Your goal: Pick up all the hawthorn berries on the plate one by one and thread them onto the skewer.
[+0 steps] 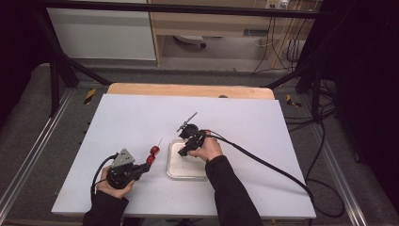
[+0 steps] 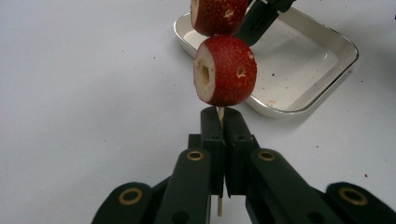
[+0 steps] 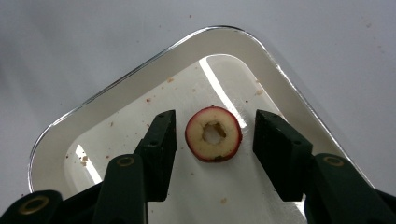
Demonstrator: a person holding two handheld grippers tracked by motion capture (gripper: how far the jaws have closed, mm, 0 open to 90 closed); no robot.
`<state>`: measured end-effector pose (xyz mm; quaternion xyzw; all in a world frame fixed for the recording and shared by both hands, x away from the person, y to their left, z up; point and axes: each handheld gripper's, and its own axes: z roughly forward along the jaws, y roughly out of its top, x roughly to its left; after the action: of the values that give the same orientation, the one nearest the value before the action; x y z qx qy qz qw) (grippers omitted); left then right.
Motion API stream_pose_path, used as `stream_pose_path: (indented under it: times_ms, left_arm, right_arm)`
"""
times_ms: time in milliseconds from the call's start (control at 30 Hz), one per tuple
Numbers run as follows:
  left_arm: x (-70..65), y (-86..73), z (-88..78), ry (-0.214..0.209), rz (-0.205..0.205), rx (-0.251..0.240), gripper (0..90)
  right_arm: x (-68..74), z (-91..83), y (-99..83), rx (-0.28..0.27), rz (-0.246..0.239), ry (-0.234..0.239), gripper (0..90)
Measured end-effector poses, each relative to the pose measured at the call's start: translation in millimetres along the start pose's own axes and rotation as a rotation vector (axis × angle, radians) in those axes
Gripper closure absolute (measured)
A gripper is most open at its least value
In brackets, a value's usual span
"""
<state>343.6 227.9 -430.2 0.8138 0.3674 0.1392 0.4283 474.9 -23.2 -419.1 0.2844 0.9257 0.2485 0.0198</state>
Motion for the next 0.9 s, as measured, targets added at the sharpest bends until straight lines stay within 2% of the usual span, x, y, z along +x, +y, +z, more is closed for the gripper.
stream_pose_path:
  times_ms: [300, 467, 600, 700, 900]
  left_arm:
    - [-0.6, 0.0, 0.1, -0.001, 0.004, 0.002, 88.3]
    - [-0.8, 0.2, -0.1, 0.001, 0.005, 0.000, 88.3]
    - [-1.3, 0.3, -0.5, 0.001, 0.005, -0.003, 88.3]
    - [-2.1, 0.7, -1.2, 0.000, 0.007, -0.006, 88.3]
    - [-4.1, 1.2, -2.5, -0.001, 0.008, -0.016, 88.3]
  right_arm:
    - [-0.4, 2.8, 0.1, 0.009, -0.024, 0.003, 60.5]
    - [-0.3, 2.5, 0.1, 0.010, -0.019, 0.002, 61.2]
    - [0.0, -4.5, 1.0, -0.018, 0.027, 0.009, 61.4]
    - [2.4, -14.4, 2.1, -0.048, 0.080, 0.024, 61.4]
    - [5.7, -36.2, -1.2, -0.112, 0.155, 0.034, 61.5]
